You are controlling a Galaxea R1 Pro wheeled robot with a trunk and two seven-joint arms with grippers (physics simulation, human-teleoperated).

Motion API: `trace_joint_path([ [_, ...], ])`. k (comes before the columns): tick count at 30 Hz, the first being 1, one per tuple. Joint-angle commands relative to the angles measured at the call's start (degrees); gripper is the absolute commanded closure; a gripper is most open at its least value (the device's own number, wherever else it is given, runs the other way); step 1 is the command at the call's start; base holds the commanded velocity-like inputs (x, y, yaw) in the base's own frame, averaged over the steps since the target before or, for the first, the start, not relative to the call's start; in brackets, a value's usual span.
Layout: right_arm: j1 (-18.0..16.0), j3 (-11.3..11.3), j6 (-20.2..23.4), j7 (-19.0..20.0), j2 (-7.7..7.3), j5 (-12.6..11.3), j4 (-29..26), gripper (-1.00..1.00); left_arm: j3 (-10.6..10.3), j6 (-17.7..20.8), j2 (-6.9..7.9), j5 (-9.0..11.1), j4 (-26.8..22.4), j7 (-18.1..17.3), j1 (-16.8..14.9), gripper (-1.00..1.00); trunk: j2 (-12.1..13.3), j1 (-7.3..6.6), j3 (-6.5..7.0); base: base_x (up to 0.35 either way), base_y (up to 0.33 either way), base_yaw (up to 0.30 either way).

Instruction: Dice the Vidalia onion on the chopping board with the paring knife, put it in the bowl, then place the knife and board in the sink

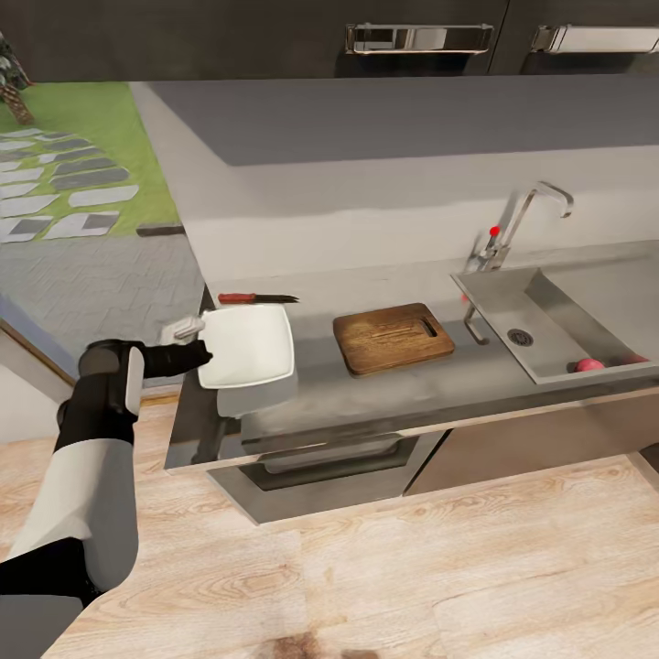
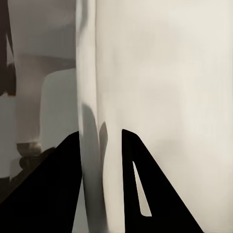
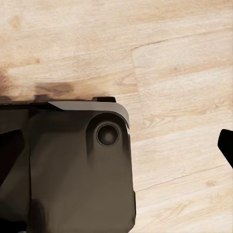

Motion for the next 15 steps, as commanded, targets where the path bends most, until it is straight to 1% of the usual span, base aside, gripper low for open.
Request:
trace_joint_path([
  [1,0.0,0.3,-0.1,-0.5,-0.01,0.2,0.0,-1.00,0.1,0.2,-0.02,-0.3,0.1,-0.6,0.0,1.00,-0.1,0.03,-0.09,0.000,0.000,0.000],
  [9,0.0,0.3,-0.1,-0.5,-0.02,0.2,0.1,-1.00,0.1,0.1,-0.02,-0.3,1.0,-0.6,-0.1,1.00,-0.1,0.03,-0.09,0.000,0.000,0.000],
  [15,0.0,0.3,-0.1,-0.5,-0.01,0.2,0.5,-1.00,0.1,0.0,-0.02,-0.3,2.8,-0.7,-0.1,1.00,-0.1,0.03,-0.09,0.000,0.000,0.000],
])
